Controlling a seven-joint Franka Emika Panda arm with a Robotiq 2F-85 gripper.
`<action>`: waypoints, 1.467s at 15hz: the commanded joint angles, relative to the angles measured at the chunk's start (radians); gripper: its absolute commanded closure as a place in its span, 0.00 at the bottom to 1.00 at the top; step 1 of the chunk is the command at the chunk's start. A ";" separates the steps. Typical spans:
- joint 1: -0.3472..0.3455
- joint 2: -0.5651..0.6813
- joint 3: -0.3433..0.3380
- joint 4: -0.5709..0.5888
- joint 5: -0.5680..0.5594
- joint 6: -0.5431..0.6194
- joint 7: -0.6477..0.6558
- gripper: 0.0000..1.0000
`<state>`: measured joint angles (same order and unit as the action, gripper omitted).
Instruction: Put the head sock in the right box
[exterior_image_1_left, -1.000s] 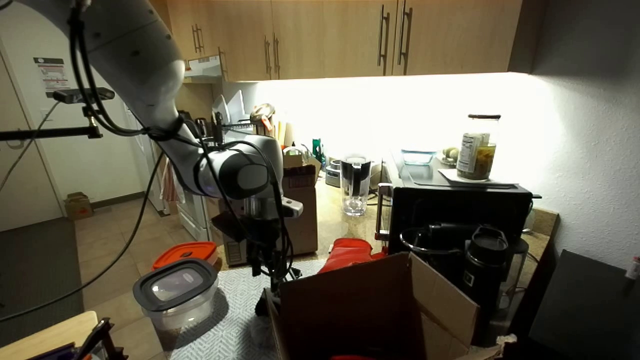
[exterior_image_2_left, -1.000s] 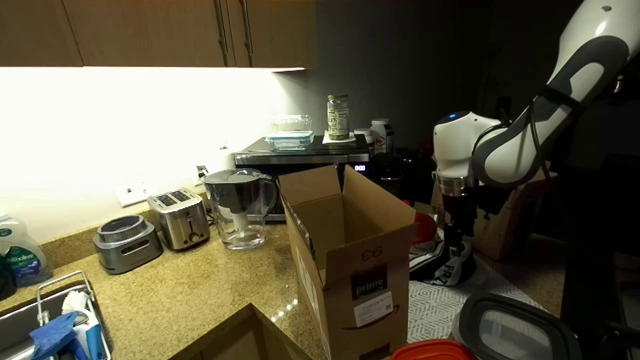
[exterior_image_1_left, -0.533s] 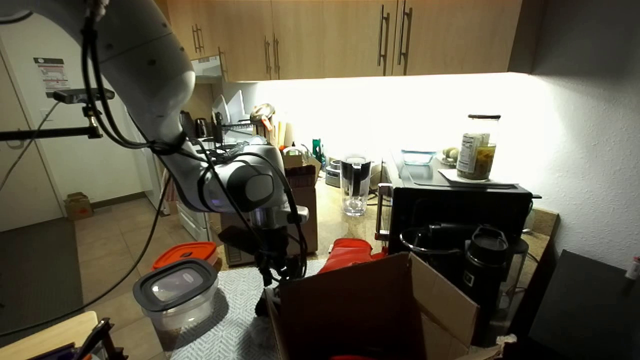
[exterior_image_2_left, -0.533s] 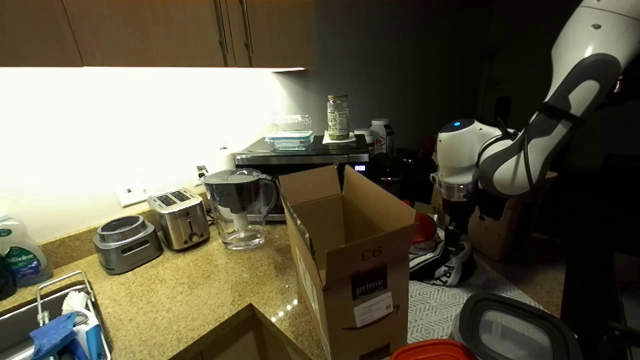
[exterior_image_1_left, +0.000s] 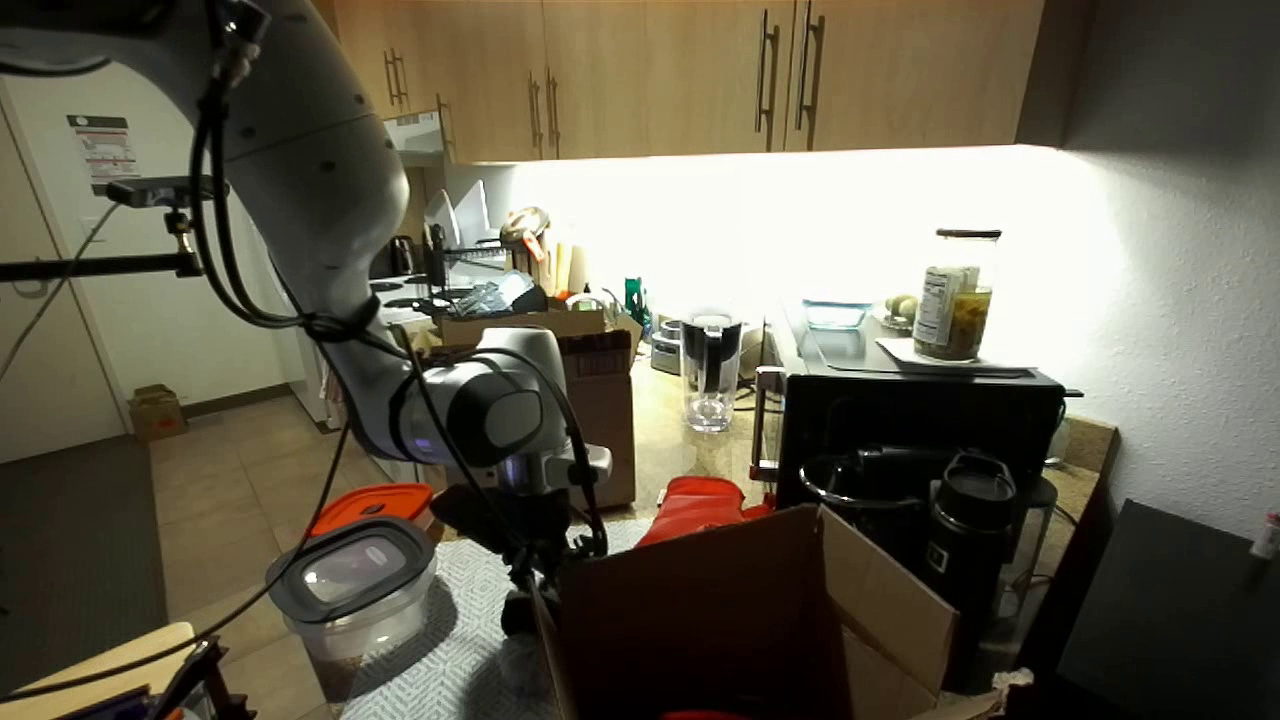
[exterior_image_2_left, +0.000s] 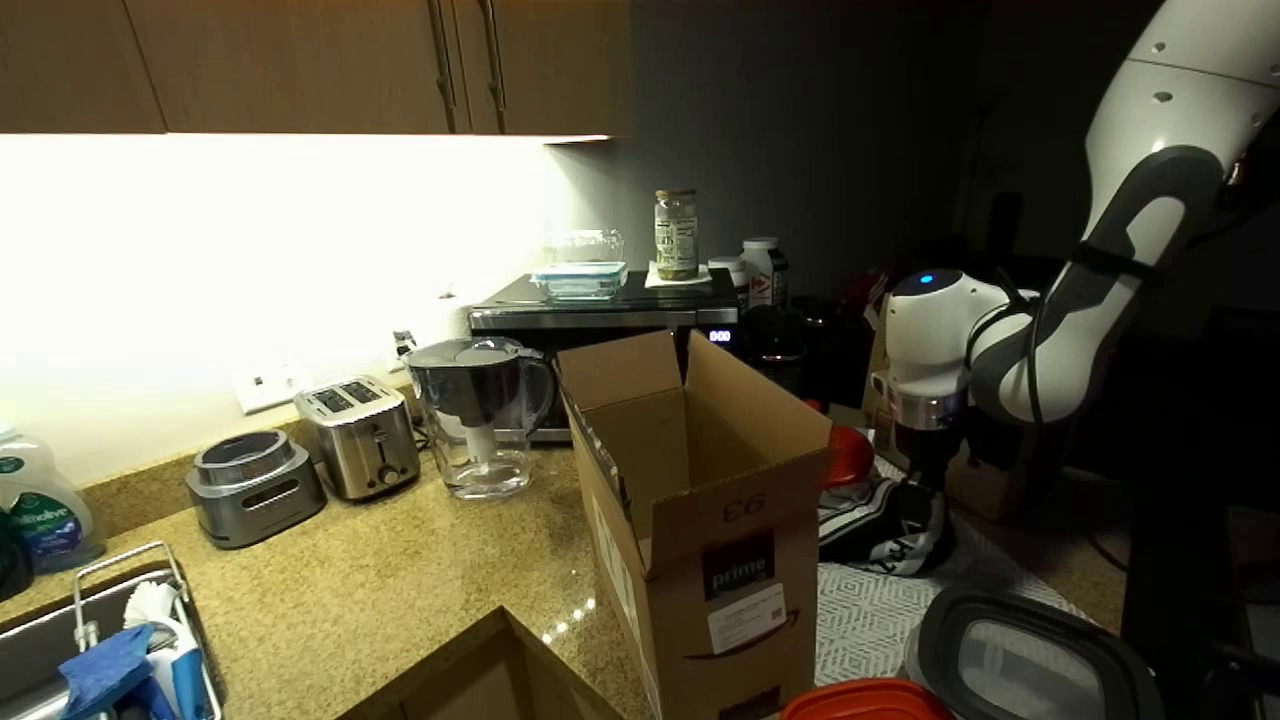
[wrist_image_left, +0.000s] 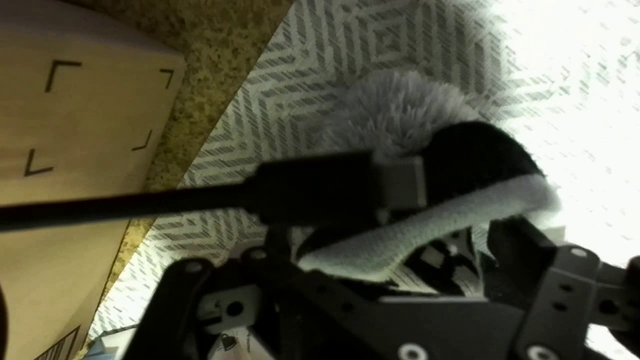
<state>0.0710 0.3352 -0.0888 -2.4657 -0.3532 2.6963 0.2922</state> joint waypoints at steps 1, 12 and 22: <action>0.008 -0.003 0.007 -0.037 0.049 0.049 -0.031 0.27; 0.002 -0.068 -0.017 -0.064 0.081 0.030 -0.037 0.98; -0.029 -0.236 -0.024 -0.142 0.103 -0.006 -0.051 0.97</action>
<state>0.0645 0.2093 -0.1124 -2.5432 -0.2695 2.7130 0.2922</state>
